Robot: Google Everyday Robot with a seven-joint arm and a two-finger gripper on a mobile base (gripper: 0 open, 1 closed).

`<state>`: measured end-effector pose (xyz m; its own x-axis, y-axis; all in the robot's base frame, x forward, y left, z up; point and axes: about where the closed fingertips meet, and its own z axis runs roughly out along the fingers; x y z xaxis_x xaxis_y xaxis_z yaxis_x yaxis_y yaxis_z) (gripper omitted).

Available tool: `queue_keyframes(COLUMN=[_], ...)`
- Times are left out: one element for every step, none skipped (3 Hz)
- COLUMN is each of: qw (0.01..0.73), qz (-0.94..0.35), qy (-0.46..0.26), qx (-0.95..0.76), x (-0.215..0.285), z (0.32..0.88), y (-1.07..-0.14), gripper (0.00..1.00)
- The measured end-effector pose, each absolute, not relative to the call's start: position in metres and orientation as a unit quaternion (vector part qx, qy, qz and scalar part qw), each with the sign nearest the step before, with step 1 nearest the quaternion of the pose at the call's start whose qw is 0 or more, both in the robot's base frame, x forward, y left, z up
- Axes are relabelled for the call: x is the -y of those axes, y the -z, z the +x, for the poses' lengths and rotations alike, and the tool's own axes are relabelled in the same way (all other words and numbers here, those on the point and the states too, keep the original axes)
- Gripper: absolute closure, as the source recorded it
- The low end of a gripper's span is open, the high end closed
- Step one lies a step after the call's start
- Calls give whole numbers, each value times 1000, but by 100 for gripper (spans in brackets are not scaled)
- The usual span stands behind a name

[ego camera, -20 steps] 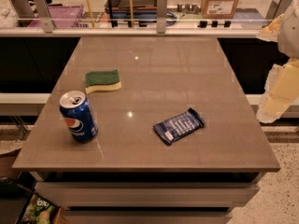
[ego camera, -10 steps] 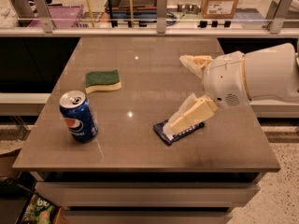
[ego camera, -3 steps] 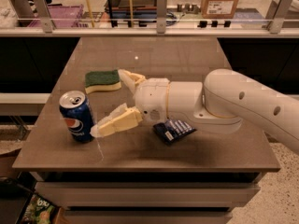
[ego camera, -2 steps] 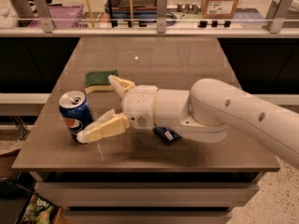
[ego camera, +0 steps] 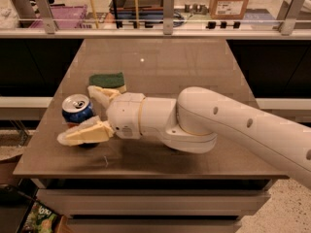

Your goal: Pick pepsi can

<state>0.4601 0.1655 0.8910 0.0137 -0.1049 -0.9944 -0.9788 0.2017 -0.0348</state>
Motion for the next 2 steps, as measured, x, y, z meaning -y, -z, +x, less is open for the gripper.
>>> queue_keyframes(qw=[528, 528], qz=[-479, -481], qy=[-414, -414], qx=[-566, -565], x=[-167, -169], z=[459, 458], y=[-892, -893], gripper=[41, 65])
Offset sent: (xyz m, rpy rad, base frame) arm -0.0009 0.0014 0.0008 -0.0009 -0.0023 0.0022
